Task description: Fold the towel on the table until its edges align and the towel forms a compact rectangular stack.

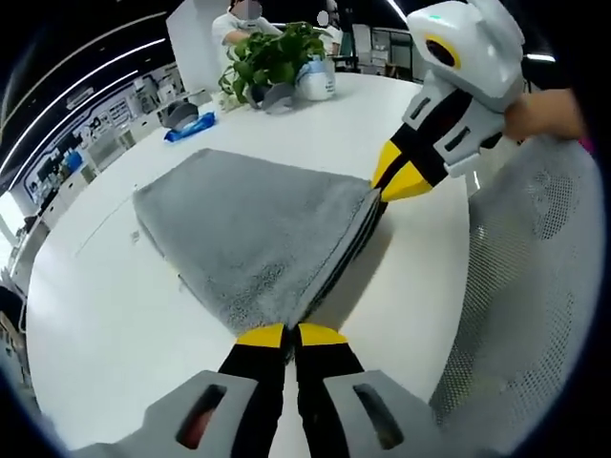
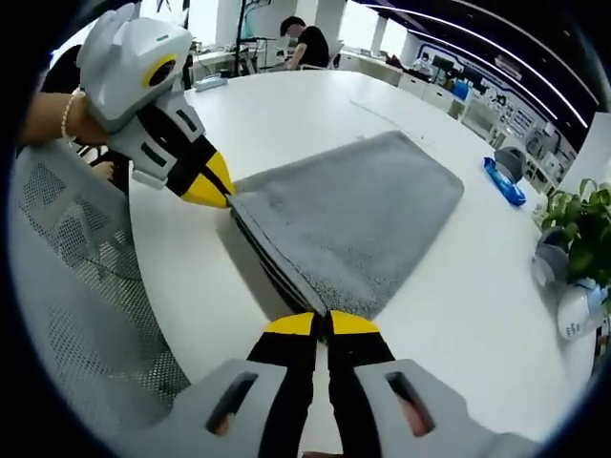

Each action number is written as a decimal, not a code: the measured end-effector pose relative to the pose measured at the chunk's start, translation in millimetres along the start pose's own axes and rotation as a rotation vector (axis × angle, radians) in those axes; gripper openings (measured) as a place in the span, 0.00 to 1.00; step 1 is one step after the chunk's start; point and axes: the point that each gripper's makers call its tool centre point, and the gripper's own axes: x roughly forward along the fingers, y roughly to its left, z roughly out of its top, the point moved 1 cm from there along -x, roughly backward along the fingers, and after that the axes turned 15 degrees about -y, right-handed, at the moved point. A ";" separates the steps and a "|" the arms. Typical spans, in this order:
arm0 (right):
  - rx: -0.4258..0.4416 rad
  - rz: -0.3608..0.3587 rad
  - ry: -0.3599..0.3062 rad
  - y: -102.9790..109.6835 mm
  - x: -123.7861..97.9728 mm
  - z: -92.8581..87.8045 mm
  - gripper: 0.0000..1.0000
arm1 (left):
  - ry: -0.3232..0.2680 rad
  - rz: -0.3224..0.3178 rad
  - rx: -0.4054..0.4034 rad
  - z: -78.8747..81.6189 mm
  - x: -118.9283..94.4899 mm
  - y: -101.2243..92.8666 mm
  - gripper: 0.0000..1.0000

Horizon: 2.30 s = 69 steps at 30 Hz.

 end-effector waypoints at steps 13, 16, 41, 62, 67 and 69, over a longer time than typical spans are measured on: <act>-0.040 0.090 0.015 14.3 -24.0 18.4 0.01 | 0.031 -0.022 -0.070 32.7 -35.0 -1.6 0.02; -0.062 0.095 0.007 14.9 -32.9 25.8 0.01 | 0.037 -0.033 -0.073 37.2 -43.1 -5.5 0.02; 0.049 0.117 -0.029 35.5 -103.0 71.1 0.01 | -0.028 -0.056 -0.083 79.0 -102.3 -28.8 0.03; -0.045 0.038 -0.077 -33.9 -82.7 124.5 0.01 | -0.104 0.010 -0.003 138.8 -80.0 32.1 0.03; -0.048 0.030 -0.053 -55.2 -64.2 124.5 0.01 | -0.095 0.036 -0.023 141.5 -55.1 51.7 0.03; -0.060 0.030 -0.037 -63.3 -56.7 122.7 0.01 | -0.092 0.036 -0.033 141.8 -45.9 57.6 0.03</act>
